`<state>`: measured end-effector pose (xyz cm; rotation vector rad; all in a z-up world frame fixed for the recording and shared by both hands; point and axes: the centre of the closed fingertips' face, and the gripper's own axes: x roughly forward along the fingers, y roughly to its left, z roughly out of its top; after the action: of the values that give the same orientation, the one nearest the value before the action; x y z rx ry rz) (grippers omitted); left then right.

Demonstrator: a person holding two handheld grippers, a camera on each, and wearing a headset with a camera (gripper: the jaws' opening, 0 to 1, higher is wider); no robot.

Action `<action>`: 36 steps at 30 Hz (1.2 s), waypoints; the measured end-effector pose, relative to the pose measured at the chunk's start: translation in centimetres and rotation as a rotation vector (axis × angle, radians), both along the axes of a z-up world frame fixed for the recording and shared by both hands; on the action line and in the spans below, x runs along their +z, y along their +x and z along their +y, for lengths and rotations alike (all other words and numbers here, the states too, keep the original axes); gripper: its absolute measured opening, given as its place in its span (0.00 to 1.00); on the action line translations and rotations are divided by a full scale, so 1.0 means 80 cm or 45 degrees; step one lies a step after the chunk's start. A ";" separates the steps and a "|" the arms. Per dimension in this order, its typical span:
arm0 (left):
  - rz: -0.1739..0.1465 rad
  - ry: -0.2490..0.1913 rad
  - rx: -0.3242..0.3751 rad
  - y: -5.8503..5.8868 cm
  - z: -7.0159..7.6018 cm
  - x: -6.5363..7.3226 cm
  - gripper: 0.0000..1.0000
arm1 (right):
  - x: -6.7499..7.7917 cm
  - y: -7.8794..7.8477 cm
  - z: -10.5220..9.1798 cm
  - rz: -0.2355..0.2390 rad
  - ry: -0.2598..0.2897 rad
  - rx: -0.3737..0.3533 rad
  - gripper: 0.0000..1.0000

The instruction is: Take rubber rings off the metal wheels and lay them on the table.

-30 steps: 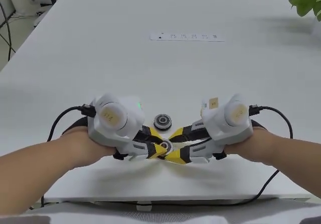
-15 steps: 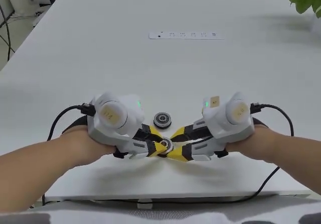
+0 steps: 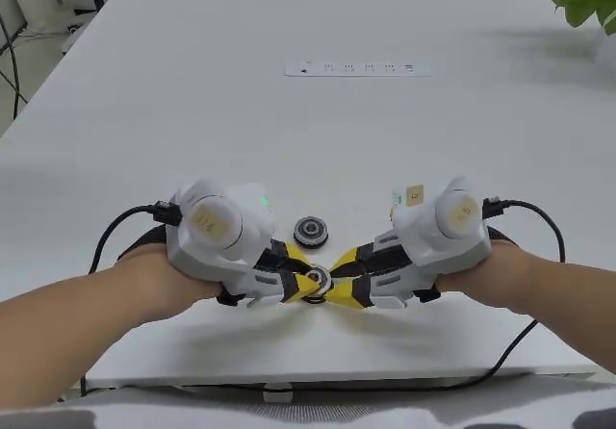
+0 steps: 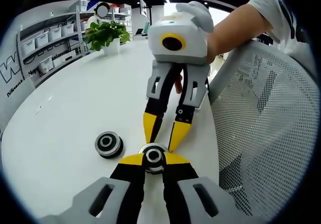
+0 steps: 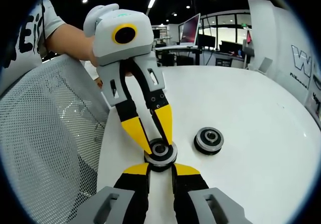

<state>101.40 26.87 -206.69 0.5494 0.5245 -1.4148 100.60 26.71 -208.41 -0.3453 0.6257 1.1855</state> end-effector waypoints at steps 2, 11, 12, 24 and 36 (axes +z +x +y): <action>0.000 0.000 0.001 0.000 0.000 0.000 0.08 | -0.001 0.000 -0.001 0.002 -0.003 -0.004 0.11; 0.000 0.001 0.005 0.000 0.000 0.000 0.08 | -0.003 0.001 -0.006 0.024 -0.004 -0.019 0.05; 0.001 0.001 0.005 0.000 0.000 0.000 0.08 | -0.003 0.000 -0.006 0.028 -0.002 -0.021 0.04; -0.006 0.003 0.005 0.001 0.000 0.000 0.08 | -0.003 0.002 -0.008 0.051 0.000 -0.042 0.00; -0.014 0.004 0.003 0.001 -0.001 0.000 0.08 | -0.002 0.002 -0.010 0.117 0.029 -0.085 0.00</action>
<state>101.48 26.78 -206.70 0.5588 0.5183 -1.4080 100.80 25.89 -208.59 -0.2496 0.6980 1.1485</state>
